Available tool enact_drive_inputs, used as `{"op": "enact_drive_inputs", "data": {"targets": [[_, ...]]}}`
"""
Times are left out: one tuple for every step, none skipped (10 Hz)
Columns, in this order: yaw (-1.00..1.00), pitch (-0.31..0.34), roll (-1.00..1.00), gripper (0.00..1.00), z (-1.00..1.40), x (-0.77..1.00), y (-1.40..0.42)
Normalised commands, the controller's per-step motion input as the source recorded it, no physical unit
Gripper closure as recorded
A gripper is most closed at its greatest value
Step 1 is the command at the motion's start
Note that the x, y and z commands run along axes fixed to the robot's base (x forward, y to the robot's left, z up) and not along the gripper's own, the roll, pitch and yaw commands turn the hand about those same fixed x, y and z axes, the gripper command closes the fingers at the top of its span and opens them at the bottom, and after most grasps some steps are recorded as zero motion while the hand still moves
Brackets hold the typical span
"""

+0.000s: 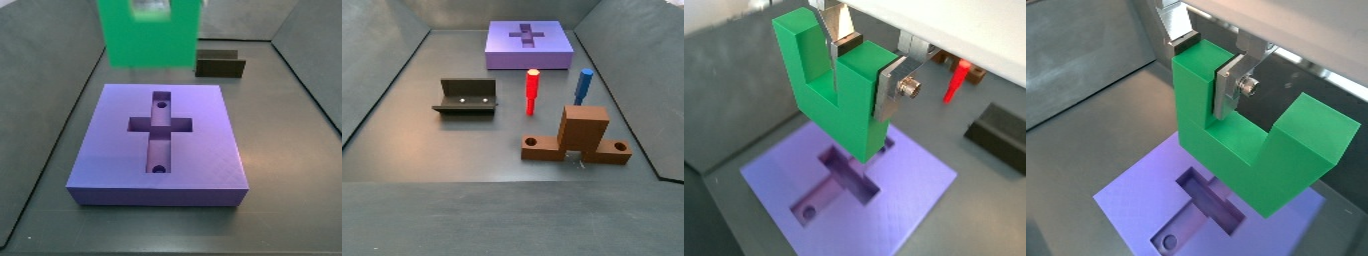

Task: Pick up the green object. Move up. Move to above the board. Insert the green object.
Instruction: Insert the green object.

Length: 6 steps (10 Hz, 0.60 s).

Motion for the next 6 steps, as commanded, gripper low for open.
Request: {"op": "enact_drive_inputs", "data": {"targets": [[0.20,-0.059,0.02,1.00,-1.00,0.47,-0.02],[0.18,-0.049,0.00,1.00,-0.87,0.44,0.11],[0.07,-0.020,0.07,1.00,-0.75,0.46,0.08],[-0.16,0.000,0.15,1.00,-0.77,0.27,0.00],[-0.30,0.000,0.16,1.00,-0.67,0.06,-0.12],[-0.43,0.014,0.13,1.00,-0.48,0.00,-0.15]]}}
